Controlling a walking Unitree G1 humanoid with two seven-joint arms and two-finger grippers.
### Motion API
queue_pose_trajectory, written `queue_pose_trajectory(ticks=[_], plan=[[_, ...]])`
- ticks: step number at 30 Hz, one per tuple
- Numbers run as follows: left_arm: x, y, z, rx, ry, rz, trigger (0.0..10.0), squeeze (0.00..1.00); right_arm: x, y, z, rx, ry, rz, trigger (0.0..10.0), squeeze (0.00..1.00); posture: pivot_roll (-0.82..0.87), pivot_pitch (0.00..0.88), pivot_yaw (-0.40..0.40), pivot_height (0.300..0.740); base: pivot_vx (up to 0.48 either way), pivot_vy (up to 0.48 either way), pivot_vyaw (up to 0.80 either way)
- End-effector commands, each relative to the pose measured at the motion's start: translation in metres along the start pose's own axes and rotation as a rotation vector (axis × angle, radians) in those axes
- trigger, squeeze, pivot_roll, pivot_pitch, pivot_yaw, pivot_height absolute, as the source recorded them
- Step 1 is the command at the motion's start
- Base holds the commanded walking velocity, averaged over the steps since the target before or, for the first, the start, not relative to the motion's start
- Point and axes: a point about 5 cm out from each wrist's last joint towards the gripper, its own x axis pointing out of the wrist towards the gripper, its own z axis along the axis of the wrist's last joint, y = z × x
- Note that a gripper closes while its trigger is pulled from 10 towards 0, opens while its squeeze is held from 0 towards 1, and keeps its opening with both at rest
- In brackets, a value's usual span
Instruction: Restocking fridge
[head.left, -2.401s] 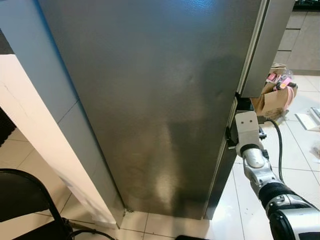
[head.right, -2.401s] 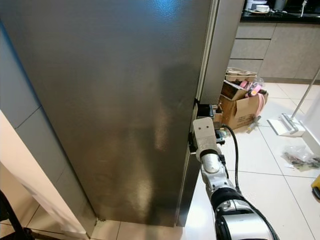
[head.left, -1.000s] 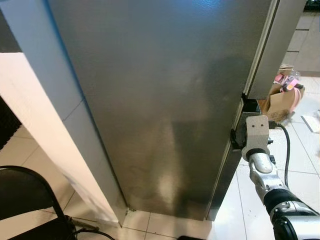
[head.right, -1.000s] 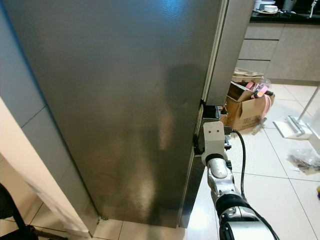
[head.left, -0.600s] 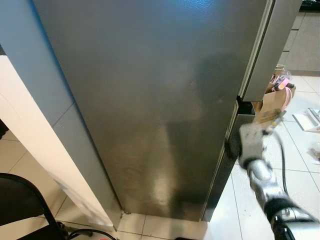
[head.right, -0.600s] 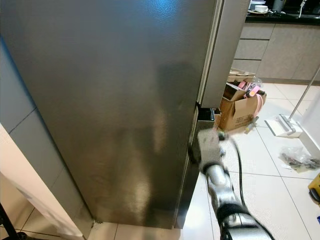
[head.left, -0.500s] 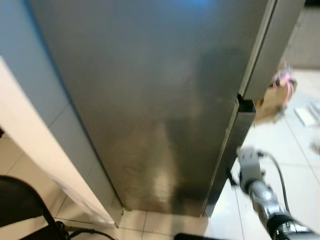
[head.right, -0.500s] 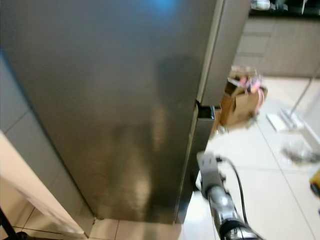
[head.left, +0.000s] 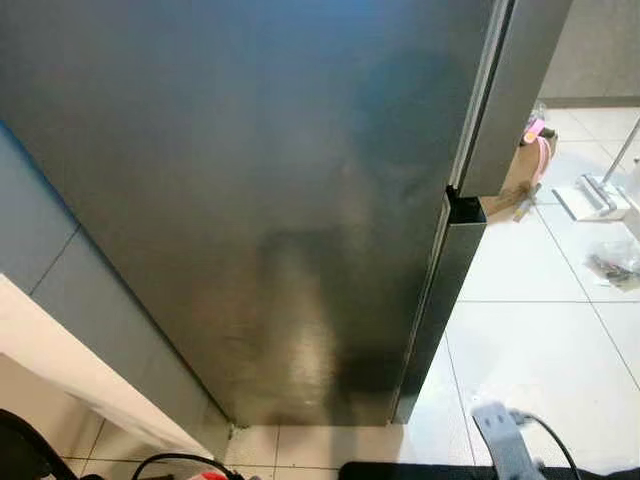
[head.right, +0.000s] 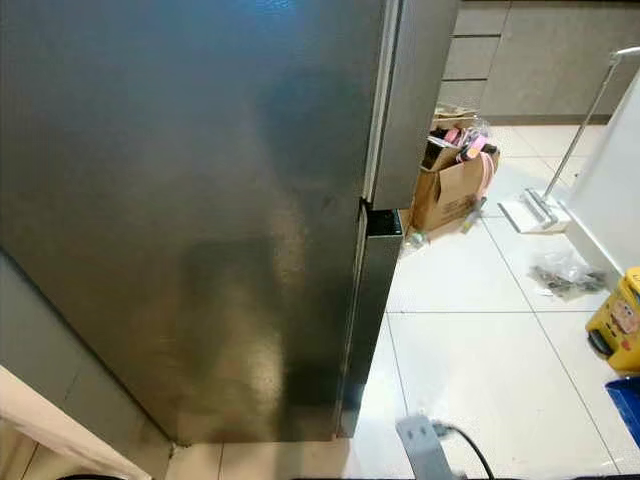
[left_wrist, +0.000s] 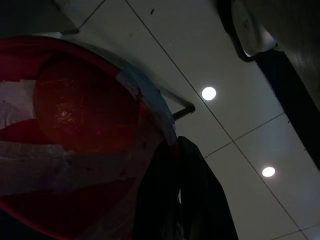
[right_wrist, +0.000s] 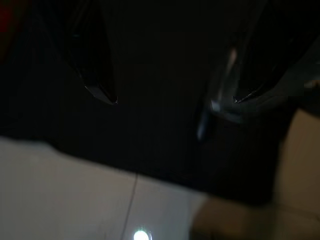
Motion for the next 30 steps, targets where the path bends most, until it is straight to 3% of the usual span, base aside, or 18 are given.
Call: queue_pose_trajectory(ticks=[1,2,4,10,30], plan=[[0.0,-0.001,-0.003,-0.021,0.008,0.005,10.0,0.0,-0.002,-0.003,-0.02,0.031,0.065,-0.019,10.0,0.0,0.0,0.0,0.006,0.74,0.0,0.0,0.0],[0.0,-0.001,-0.003,-0.021,0.008,0.005,10.0,0.0,-0.002,-0.003,-0.02,0.031,0.065,-0.019,10.0,0.0,0.0,0.0,0.006,0.74,0.0,0.0,0.0],[0.0,-0.002,-0.003,-0.039,0.006,0.009,10.0,0.0,-0.008,-0.002,-0.053,0.065,0.156,-0.022,10.0,0.0,0.0,0.0,0.004,0.74,0.0,0.0,0.0],[0.0,-0.001,0.0,-0.066,0.0,0.022,10.0,0.0,-0.017,0.003,-0.088,0.066,0.259,-0.021,10.0,0.0,0.0,0.0,-0.007,0.74,0.0,0.0,0.0],[0.001,0.0,0.007,-0.048,-0.008,0.022,10.0,0.0,-0.013,-0.003,-0.072,0.043,0.211,-0.03,10.0,0.0,-0.01,0.0,0.006,0.74,0.0,0.0,0.0]])
